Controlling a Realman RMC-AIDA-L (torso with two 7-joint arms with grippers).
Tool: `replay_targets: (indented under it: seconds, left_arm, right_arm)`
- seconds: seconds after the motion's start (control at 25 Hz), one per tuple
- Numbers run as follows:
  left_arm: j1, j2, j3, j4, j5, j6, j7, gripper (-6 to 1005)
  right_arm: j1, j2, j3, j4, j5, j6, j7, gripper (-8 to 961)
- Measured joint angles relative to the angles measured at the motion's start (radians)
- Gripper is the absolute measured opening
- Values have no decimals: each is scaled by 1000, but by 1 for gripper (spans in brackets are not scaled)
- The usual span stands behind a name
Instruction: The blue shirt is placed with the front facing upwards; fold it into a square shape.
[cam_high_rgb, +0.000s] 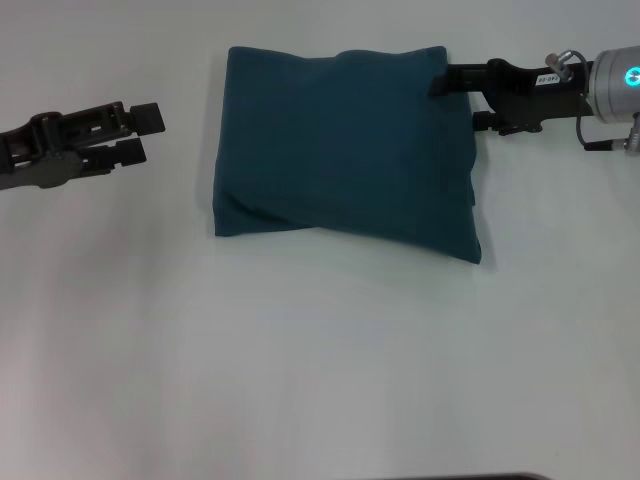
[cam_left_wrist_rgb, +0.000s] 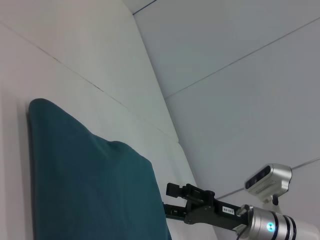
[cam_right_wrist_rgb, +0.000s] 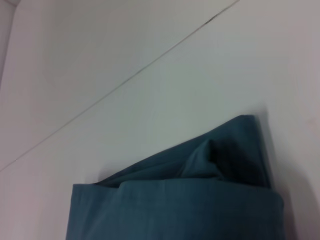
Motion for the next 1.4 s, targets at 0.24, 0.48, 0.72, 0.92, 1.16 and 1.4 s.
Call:
replay_targets:
  seconds: [0.24,0.48,0.72,0.92,1.16,1.4]
  left_arm:
    - [-1,0,1,0,0,-1,1,936]
    - [-1,0,2,-1,0,-1,1,937]
    - [1,0,2,-1,0,-1,1,937]
    - [0,0,4,-1,0,0,1,936]
    - [-2,0,0,-1,0,5,1,937]
    - [1,0,0,-1,0,5,1,937]
  right_arm:
    - [-9,10,20,1,25,10,-18,941]
    - [-21,10,21,2,85,9,-48,939]
    - [-24,10,21,2,88,5,-49,937]
    - [-24,10,21,1,89,3,-46,936]
    - [-23,2,14,2,85,7,-20,910]
    - [-20,1,11,1,83,9,-23,763]
